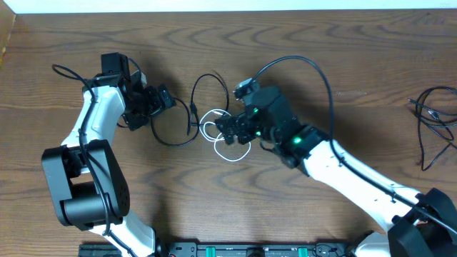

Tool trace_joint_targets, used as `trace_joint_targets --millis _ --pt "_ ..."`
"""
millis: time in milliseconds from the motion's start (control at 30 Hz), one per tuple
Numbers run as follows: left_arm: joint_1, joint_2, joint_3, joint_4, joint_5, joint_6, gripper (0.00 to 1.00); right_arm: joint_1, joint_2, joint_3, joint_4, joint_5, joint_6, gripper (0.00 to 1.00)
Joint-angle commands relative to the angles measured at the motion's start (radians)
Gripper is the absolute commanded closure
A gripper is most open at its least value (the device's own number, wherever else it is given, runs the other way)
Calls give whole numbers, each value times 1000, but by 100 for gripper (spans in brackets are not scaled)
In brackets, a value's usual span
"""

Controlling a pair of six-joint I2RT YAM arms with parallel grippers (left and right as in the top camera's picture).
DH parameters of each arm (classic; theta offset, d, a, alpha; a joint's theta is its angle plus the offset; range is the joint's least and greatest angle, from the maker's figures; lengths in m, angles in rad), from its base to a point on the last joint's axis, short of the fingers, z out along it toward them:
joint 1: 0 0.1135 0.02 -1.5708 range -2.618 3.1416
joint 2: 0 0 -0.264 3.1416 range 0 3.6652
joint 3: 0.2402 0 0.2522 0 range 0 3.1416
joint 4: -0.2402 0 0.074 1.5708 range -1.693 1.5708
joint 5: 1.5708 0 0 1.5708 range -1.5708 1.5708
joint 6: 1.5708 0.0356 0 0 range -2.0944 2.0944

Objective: Untangle cables
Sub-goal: 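Move the right gripper left onto the white cable in the pile, then grasp the white cable loop with the right gripper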

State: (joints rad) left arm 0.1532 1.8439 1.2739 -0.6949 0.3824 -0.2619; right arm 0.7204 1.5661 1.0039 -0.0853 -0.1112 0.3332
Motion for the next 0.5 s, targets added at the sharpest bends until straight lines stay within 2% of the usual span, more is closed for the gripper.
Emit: trace_joint_targets --millis 0,333,367,467 --pt "-4 -2 -10 0 -10 1 0 47 40 -5 37 113 11 3" --pt "-4 -2 -10 0 -10 1 0 104 199 -5 99 113 10 5" --pt "-4 -2 -10 0 -10 1 0 103 212 -5 98 113 10 11" --pt "-4 -2 -10 0 -10 1 0 103 233 -5 101 114 10 44"
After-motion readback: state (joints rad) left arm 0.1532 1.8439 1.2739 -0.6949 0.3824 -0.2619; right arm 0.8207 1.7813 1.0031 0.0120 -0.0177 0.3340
